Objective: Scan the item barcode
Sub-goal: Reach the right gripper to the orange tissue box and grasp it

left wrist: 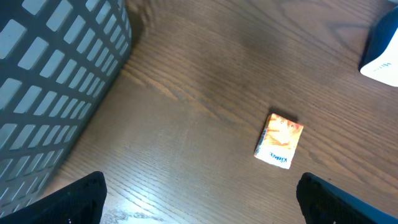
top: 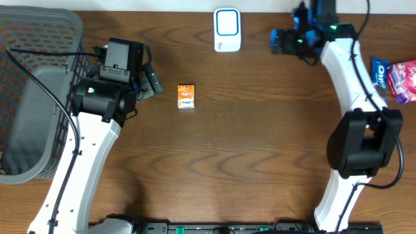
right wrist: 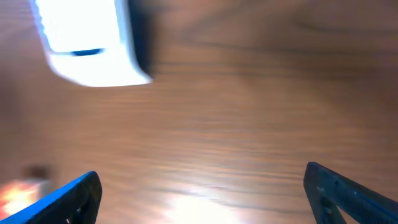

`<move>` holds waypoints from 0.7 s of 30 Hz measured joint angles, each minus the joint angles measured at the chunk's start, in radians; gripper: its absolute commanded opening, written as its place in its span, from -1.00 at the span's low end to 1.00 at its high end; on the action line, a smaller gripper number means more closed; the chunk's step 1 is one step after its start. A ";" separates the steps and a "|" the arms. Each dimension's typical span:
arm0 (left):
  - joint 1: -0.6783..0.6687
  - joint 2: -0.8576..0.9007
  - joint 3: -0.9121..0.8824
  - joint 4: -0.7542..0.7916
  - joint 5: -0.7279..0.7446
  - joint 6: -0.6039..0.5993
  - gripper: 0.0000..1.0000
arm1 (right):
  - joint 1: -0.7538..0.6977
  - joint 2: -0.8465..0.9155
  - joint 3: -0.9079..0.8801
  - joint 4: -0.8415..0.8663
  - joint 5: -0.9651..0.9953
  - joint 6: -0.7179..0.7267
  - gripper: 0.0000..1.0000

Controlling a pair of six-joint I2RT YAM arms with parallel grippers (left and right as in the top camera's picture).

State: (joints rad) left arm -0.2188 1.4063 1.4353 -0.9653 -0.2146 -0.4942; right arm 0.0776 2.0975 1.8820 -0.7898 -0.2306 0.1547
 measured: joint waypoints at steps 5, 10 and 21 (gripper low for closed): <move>0.000 0.000 0.000 0.000 0.000 0.000 0.95 | 0.142 -0.003 -0.008 0.029 -0.072 0.036 0.81; 0.000 0.000 0.000 0.000 0.000 0.000 0.96 | 0.283 0.055 -0.015 0.052 -0.100 0.117 0.47; 0.000 0.000 0.000 0.001 0.000 0.000 0.95 | 0.428 0.267 -0.019 0.124 -0.192 0.308 0.10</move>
State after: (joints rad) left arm -0.2188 1.4063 1.4353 -0.9642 -0.2150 -0.4942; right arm 0.5053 2.3650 1.8629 -0.6662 -0.4225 0.4629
